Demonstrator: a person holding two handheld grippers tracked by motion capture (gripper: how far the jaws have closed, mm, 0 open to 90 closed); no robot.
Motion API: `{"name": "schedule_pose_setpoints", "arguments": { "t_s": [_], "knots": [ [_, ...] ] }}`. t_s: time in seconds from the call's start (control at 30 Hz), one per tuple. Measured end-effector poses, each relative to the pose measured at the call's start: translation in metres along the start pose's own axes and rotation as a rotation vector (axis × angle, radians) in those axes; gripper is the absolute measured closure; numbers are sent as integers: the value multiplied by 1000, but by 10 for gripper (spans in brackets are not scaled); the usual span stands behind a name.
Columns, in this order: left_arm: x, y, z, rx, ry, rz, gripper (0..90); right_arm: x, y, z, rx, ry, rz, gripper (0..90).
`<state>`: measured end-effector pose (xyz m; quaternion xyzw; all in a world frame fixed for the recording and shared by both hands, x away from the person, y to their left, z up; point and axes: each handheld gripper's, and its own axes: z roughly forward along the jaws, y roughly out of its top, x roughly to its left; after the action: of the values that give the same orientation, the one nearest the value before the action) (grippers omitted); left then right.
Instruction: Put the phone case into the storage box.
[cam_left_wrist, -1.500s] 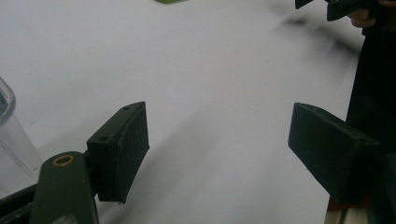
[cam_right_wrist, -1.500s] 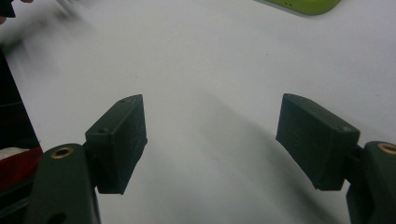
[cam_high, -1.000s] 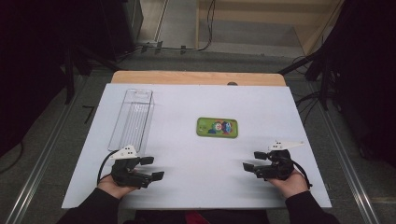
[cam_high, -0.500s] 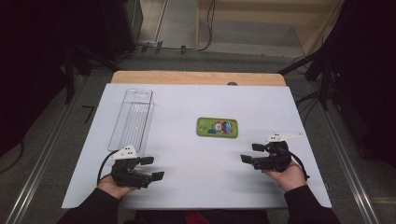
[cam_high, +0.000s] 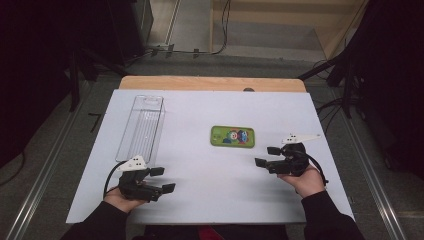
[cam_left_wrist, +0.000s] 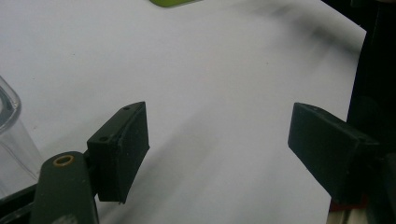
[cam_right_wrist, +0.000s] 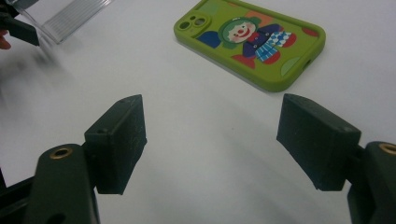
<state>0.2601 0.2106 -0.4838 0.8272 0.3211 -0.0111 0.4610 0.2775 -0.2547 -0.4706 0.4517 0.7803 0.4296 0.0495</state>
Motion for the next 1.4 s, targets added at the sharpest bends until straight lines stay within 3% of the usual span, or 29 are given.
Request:
{"name": "schedule_pose_setpoints", "arguments": {
  "t_s": [0.83,1.4],
  "knots": [
    [0,0,0,-2,1,4,214,-5,43,10,11,-1,-23,222],
    [0,0,1,-3,-1,2,214,-15,66,18,22,-1,-3,223]
  ]
}}
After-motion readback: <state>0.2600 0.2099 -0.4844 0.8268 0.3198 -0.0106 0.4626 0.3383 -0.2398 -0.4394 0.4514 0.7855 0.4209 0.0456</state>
